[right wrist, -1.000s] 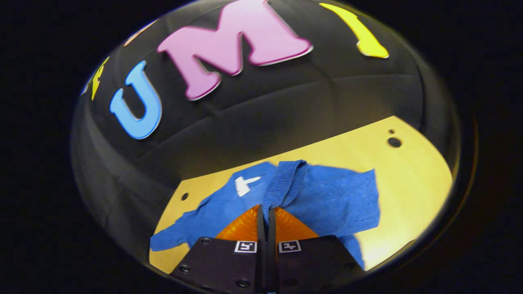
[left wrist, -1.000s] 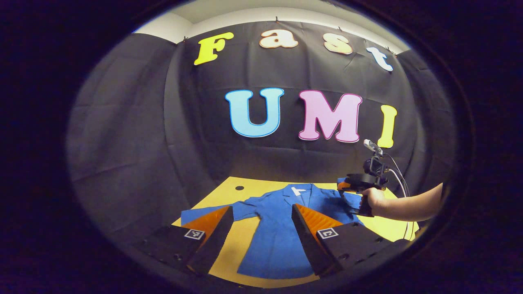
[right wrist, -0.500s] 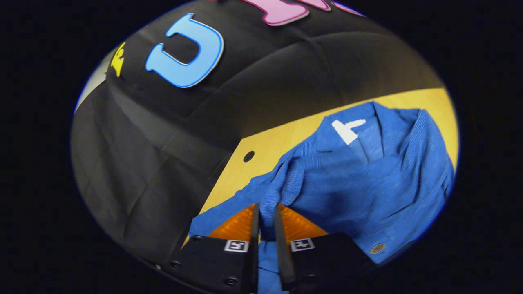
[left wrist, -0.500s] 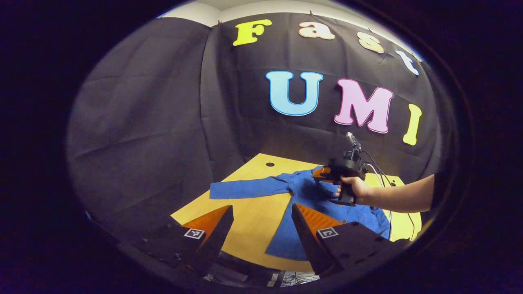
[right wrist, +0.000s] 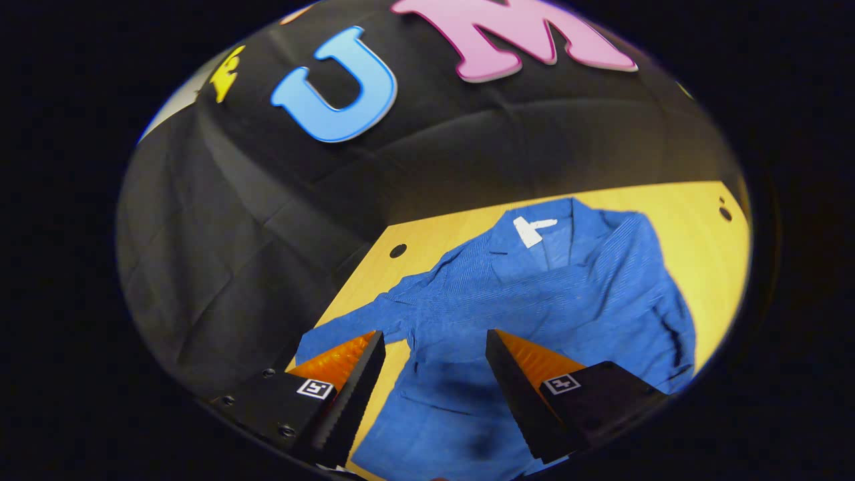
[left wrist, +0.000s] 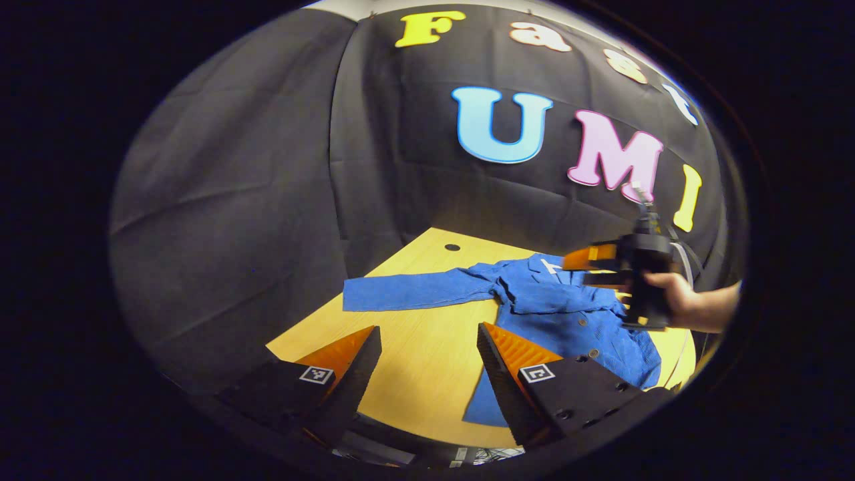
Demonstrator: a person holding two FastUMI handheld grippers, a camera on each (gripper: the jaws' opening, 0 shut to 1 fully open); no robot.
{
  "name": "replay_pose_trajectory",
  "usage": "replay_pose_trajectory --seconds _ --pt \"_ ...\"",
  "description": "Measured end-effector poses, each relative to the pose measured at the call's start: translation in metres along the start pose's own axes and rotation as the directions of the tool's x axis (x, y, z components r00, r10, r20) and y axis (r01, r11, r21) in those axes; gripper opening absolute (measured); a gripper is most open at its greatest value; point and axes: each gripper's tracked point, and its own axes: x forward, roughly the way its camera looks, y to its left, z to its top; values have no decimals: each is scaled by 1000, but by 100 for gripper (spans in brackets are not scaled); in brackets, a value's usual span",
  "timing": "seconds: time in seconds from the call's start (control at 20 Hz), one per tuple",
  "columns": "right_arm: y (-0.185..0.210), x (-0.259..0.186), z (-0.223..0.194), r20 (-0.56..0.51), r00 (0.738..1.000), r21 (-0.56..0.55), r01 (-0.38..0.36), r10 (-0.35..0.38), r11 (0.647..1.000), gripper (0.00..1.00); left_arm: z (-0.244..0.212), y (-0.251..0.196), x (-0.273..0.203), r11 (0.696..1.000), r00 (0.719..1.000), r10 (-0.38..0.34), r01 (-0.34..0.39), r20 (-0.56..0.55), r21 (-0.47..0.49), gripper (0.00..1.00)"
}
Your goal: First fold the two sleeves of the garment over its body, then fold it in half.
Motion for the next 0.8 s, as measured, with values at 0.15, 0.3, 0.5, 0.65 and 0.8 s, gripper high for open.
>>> replay_pose_trajectory --seconds 0.15,0.3,0.5,0.65,0.8 --pt "4 -77 8 68 997 -113 30 -23 993 97 -5 41 63 998 993 59 -55 -106 38 85" --pt "5 -149 4 72 997 -168 53 -41 984 96 11 70 132 993 986 79 -66 -147 94 85" --pt "-9 -233 12 144 981 -175 155 -131 972 96 14 111 197 976 959 188 -158 -212 152 85" --pt "-31 -270 5 164 962 -128 242 -220 962 96 12 126 223 965 938 237 -199 -251 169 85" --pt "-51 -284 -11 131 949 -66 295 -285 953 96 -1 131 232 972 919 221 -182 -326 145 85"
